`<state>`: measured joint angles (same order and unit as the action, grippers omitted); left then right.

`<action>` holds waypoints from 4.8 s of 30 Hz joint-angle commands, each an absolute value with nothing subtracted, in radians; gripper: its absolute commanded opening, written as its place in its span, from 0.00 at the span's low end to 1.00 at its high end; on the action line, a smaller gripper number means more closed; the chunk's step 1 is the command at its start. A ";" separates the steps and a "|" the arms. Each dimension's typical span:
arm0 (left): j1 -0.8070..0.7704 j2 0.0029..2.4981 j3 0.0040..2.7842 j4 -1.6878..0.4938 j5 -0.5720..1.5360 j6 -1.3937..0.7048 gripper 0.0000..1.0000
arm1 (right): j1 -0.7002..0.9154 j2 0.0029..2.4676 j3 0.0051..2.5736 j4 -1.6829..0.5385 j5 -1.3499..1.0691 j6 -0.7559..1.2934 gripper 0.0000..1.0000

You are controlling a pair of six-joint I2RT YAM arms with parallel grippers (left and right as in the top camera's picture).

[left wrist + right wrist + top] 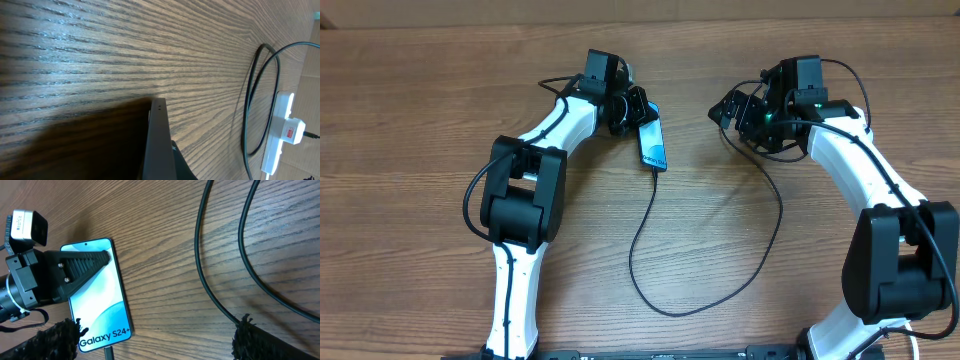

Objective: Plug charger to phone and switch on socket

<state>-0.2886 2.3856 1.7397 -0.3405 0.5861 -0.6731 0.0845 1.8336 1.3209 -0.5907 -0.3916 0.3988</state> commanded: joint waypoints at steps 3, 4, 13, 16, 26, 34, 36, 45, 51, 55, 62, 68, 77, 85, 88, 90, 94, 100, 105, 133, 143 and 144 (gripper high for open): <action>-0.303 2.412 1.734 -0.342 0.585 -0.652 0.04 | 0.077 1.795 1.330 -0.590 -0.386 0.391 1.00; -0.303 2.413 1.734 -0.342 0.585 -0.655 0.04 | 0.077 1.795 1.330 -0.590 -0.386 0.391 1.00; -0.302 2.413 1.734 -0.342 0.584 -0.655 0.04 | 0.077 1.795 1.330 -0.589 -0.385 0.391 1.00; -0.303 2.413 1.734 -0.342 0.584 -0.655 0.06 | 0.077 1.795 1.330 -0.589 -0.385 0.391 1.00; -0.302 2.413 1.734 -0.343 0.585 -0.655 0.17 | 0.077 1.795 1.330 -0.589 -0.386 0.391 1.00; -0.302 2.413 1.734 -0.352 0.584 -0.655 0.24 | 0.077 1.795 1.330 -0.589 -0.386 0.391 1.00; -0.302 2.413 1.734 -0.355 0.584 -0.655 0.24 | 0.077 1.795 1.330 -0.589 -0.386 0.392 1.00; -0.302 2.413 1.734 -0.355 0.584 -0.655 0.38 | 0.077 1.795 1.330 -0.590 -0.386 0.391 1.00; -0.302 2.413 1.734 -0.362 0.584 -0.655 0.49 | 0.077 1.795 1.330 -0.590 -0.386 0.391 1.00; -0.302 2.413 1.734 -0.362 0.584 -0.655 0.50 | 0.077 1.795 1.330 -0.589 -0.386 0.391 1.00; -0.302 2.413 1.734 -0.362 0.584 -0.658 0.72 | 0.077 1.795 1.330 -0.589 -0.386 0.392 1.00; -0.302 2.413 1.734 -0.366 0.583 -0.659 1.00 | 0.077 1.795 1.330 -0.589 -0.386 0.392 1.00; -0.302 2.413 1.734 -0.398 0.556 -0.677 1.00 | 0.077 1.795 1.330 -0.589 -0.385 0.391 1.00; -0.302 2.412 1.753 -0.467 0.499 -0.708 1.00 | 0.077 1.795 1.330 -0.589 -0.386 0.391 1.00; -0.302 2.412 1.771 -0.501 0.477 -0.712 1.00 | 0.077 1.795 1.330 -0.589 -0.385 0.392 1.00; -0.302 2.412 1.786 -0.528 0.464 -0.715 1.00 | 0.077 1.795 1.330 -0.589 -0.386 0.391 1.00; -0.302 2.412 1.826 -0.596 0.427 -0.723 1.00 | 0.077 1.795 1.330 -0.589 -0.385 0.391 1.00; -0.302 2.412 1.888 -0.696 0.376 -0.722 1.00 | 0.077 1.795 1.330 -0.587 -0.386 0.391 1.00; -0.302 2.412 1.917 -0.741 0.358 -0.720 1.00 | 0.077 1.795 1.330 -0.586 -0.385 0.391 1.00; -0.301 2.107 2.020 -1.011 0.383 -0.369 1.00 | 0.077 1.795 1.330 -0.590 -0.382 0.391 1.00; -0.301 1.933 2.020 -1.186 0.252 -0.266 1.00 | 0.077 1.795 1.330 -0.591 -0.382 0.391 1.00; -0.301 1.934 2.020 -1.192 0.252 -0.266 1.00 | 0.077 1.795 1.330 -0.594 -0.382 0.391 1.00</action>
